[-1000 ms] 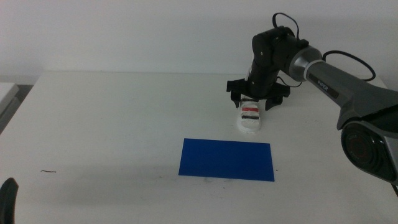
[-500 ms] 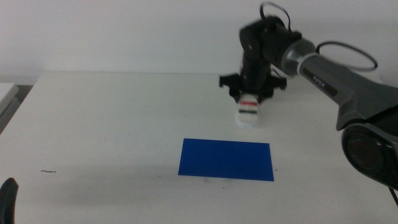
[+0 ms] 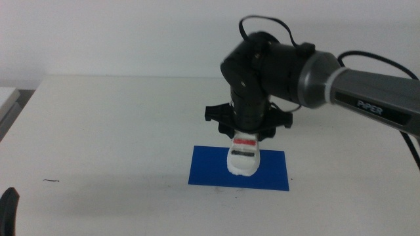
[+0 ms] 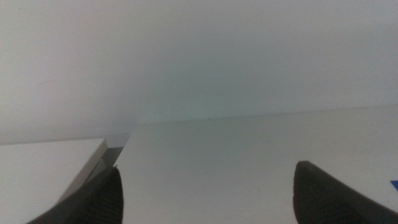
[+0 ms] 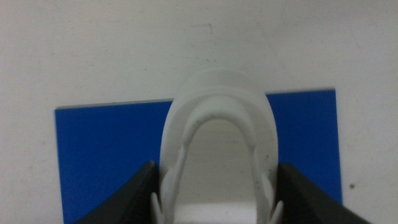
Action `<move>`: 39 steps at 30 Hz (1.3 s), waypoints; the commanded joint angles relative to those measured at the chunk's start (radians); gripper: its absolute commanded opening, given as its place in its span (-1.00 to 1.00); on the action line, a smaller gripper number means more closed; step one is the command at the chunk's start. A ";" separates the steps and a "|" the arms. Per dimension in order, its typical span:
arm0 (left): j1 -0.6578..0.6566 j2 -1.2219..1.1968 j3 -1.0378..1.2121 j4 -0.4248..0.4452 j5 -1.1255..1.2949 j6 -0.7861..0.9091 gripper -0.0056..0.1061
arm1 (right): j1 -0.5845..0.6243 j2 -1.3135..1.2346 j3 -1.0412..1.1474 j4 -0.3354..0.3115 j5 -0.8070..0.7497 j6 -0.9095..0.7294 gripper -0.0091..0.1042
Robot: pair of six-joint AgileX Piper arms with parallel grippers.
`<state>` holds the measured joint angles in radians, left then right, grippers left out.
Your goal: Use one arm to grab the shoe from the table and place it on the mat.
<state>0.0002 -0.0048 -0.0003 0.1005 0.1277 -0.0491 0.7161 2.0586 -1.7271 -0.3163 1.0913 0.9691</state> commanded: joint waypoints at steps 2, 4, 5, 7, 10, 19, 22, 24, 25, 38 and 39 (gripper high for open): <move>0.000 0.005 0.000 -0.004 -0.012 -0.001 0.78 | 0.000 -0.021 0.050 -0.034 -0.041 0.082 -0.60; 0.000 0.005 0.000 -0.004 -0.012 -0.001 0.78 | 0.000 -0.021 0.050 -0.018 -0.035 0.082 -0.60; 0.000 0.005 0.000 -0.004 -0.012 -0.001 0.78 | 0.000 -0.021 0.050 -0.006 -0.044 0.082 -0.60; 0.000 0.005 0.000 -0.004 -0.012 -0.001 0.78 | 0.000 -0.021 0.050 0.001 -0.045 0.082 -0.60; 0.000 0.005 0.000 -0.004 -0.012 -0.001 0.78 | 0.000 -0.020 0.050 0.001 -0.045 0.079 -0.60; 0.000 0.005 0.000 -0.004 -0.012 -0.001 0.78 | 0.000 -0.020 0.050 0.033 -0.051 0.319 -0.60; 0.000 0.005 0.000 -0.004 -0.012 -0.001 0.78 | 0.000 -0.020 0.050 0.031 -0.043 0.679 -0.60; 0.000 0.005 0.000 -0.004 -0.012 -0.001 0.78 | 0.000 -0.020 0.050 0.027 -0.010 0.971 -0.60; 0.000 0.005 0.000 -0.004 -0.012 -0.001 0.78 | 0.000 -0.020 0.050 0.031 0.010 1.107 -0.60; 0.000 0.005 0.000 -0.004 -0.012 -0.001 0.78 | -0.085 0.029 0.050 0.221 -0.025 1.172 -0.61; 0.000 0.005 0.000 -0.004 -0.012 -0.001 0.78 | -0.090 0.039 0.048 0.242 -0.028 1.172 -0.61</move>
<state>0.0002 -0.0048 -0.0003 0.1005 0.1277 -0.0491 0.6379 2.0889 -1.6795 -0.1085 1.0507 2.1165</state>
